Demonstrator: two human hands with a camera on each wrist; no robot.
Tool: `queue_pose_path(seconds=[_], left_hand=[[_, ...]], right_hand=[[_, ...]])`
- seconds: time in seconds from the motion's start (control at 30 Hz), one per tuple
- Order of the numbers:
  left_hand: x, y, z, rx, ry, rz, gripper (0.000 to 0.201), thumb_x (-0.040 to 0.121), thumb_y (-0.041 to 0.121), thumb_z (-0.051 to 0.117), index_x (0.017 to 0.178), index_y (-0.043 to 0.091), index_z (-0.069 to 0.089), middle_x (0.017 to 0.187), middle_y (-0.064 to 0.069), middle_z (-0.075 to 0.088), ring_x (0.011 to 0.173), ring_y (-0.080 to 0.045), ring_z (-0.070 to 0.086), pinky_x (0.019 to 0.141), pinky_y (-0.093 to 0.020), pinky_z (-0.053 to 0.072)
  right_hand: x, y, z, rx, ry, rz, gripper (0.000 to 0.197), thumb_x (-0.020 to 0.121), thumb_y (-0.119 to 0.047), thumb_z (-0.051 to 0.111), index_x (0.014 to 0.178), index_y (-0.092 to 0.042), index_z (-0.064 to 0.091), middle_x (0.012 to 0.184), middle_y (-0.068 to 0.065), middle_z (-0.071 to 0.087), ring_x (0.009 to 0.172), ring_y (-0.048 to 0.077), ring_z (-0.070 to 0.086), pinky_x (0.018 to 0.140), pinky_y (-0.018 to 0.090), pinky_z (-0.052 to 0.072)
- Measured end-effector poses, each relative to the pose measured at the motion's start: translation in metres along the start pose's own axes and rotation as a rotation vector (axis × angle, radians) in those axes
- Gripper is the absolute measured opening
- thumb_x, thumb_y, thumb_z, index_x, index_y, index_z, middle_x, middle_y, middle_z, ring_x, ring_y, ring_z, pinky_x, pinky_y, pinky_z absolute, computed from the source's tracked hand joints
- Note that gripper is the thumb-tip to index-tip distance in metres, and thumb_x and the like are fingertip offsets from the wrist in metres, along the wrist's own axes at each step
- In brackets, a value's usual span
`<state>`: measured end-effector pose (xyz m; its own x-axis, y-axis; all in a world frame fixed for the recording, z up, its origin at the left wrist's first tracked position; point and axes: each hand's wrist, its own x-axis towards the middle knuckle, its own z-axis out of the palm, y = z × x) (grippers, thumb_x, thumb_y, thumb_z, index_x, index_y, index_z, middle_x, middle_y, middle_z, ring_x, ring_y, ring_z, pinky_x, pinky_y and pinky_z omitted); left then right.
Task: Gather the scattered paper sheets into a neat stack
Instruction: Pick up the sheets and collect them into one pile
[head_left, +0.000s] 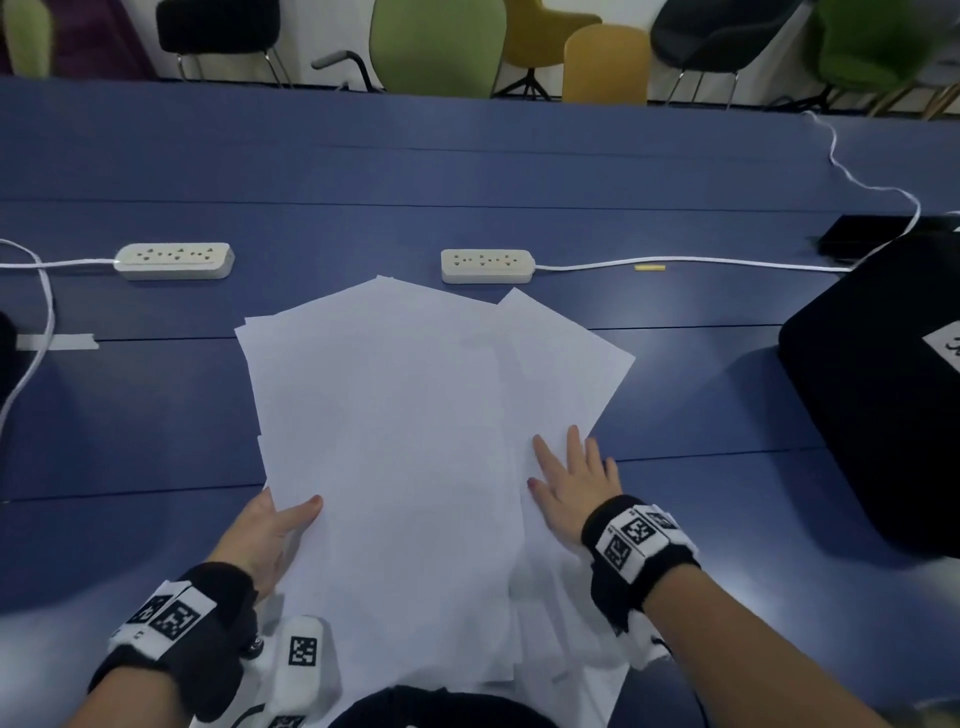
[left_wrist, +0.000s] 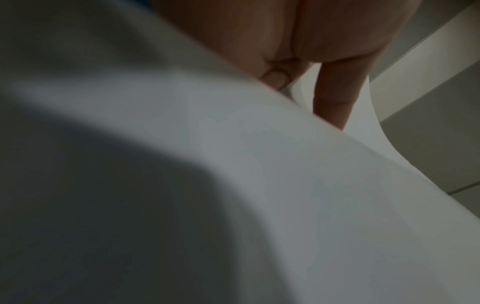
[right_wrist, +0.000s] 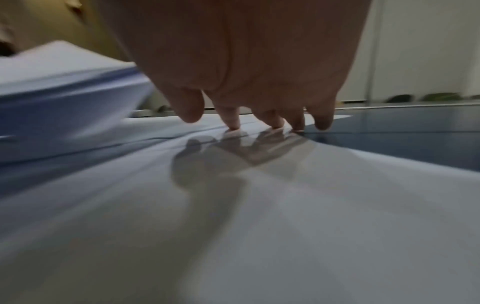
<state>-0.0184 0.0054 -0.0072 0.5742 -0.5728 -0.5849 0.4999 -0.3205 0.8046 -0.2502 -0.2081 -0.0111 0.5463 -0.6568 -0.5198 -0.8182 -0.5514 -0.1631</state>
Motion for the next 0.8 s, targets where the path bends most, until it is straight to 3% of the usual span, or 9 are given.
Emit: queue_pose_path(seconds=[0.1,0.17,0.27,0.3,0.37,0.5,0.63,0.7,0.8], left_hand=[[0.001,0.003,-0.004,0.023,0.021,0.027,0.033,0.091,-0.002,0.046,0.122,0.008,0.051,0.104,-0.008,0.064,0.098,-0.026,0.059,0.1,-0.042,0.038],[0.0,0.005,-0.01,0.03,0.048,0.037,0.031,0.091,-0.001,0.047,0.12,0.008,0.051,0.106,-0.01,0.063,0.103,-0.03,0.057,0.102,-0.043,0.037],[-0.001,0.006,-0.019,0.043,0.087,0.033,0.034,0.091,0.001,0.048,0.124,0.007,0.051,0.116,-0.014,0.06,0.108,-0.032,0.056,0.104,-0.046,0.036],[-0.001,0.006,-0.02,0.048,0.09,0.029,0.035,0.091,0.001,0.049,0.124,0.008,0.051,0.117,-0.014,0.06,0.109,-0.032,0.056,0.105,-0.046,0.036],[-0.001,0.005,-0.017,0.057,0.081,0.019,0.036,0.09,0.002,0.049,0.125,0.007,0.051,0.116,-0.013,0.061,0.107,-0.031,0.056,0.103,-0.045,0.037],[0.001,0.003,-0.011,0.076,0.05,0.012,0.036,0.09,0.002,0.05,0.126,0.004,0.05,0.118,-0.013,0.061,0.108,-0.031,0.057,0.102,-0.044,0.038],[0.001,0.005,-0.01,0.059,0.041,0.02,0.031,0.09,0.0,0.048,0.118,0.01,0.052,0.113,-0.011,0.061,0.099,-0.027,0.059,0.098,-0.041,0.039],[0.001,0.006,-0.012,0.05,0.039,0.017,0.03,0.09,0.0,0.048,0.118,0.011,0.052,0.114,-0.012,0.061,0.103,-0.03,0.057,0.1,-0.042,0.038],[0.0,0.005,-0.013,0.028,0.033,0.007,0.031,0.091,0.0,0.048,0.121,0.009,0.051,0.114,-0.013,0.06,0.103,-0.029,0.057,0.097,-0.04,0.039]], right_hand=[[-0.019,-0.01,0.014,-0.049,-0.04,-0.133,0.052,0.096,-0.042,0.02,0.145,-0.04,0.003,0.157,0.009,-0.015,0.144,0.035,-0.011,0.117,0.049,-0.002],[-0.029,-0.007,0.021,0.044,-0.009,-0.174,0.049,0.093,-0.042,0.025,0.142,-0.038,0.021,0.158,0.006,-0.006,0.145,0.031,-0.005,0.117,0.046,0.002],[-0.026,0.001,0.012,0.405,0.246,0.045,0.045,0.086,-0.04,0.045,0.128,-0.024,0.046,0.151,0.009,0.024,0.137,0.026,0.023,0.112,0.035,0.023],[-0.02,0.002,0.006,0.455,0.33,0.155,0.046,0.086,-0.037,0.05,0.128,-0.02,0.045,0.144,0.009,0.032,0.13,0.027,0.03,0.108,0.036,0.029],[-0.007,-0.002,-0.008,0.513,0.357,0.3,0.053,0.085,-0.035,0.055,0.133,-0.016,0.039,0.137,0.01,0.037,0.125,0.029,0.034,0.103,0.037,0.033],[0.021,-0.023,-0.022,0.671,0.215,0.35,0.065,0.079,-0.038,0.062,0.13,-0.007,0.036,0.13,0.014,0.049,0.121,0.032,0.044,0.098,0.038,0.041],[0.026,-0.027,-0.028,0.826,0.173,0.406,0.061,0.079,-0.033,0.066,0.126,-0.007,0.038,0.127,0.012,0.052,0.102,0.027,0.051,0.078,0.028,0.038],[0.022,-0.028,-0.03,0.895,0.2,0.44,0.066,0.076,-0.031,0.071,0.127,-0.009,0.035,0.131,0.013,0.044,0.106,0.031,0.05,0.081,0.03,0.038],[0.012,-0.027,-0.032,0.642,0.216,0.464,0.072,0.072,-0.041,0.07,0.129,-0.016,0.034,0.134,0.012,0.034,0.122,0.034,0.039,0.099,0.042,0.035]])
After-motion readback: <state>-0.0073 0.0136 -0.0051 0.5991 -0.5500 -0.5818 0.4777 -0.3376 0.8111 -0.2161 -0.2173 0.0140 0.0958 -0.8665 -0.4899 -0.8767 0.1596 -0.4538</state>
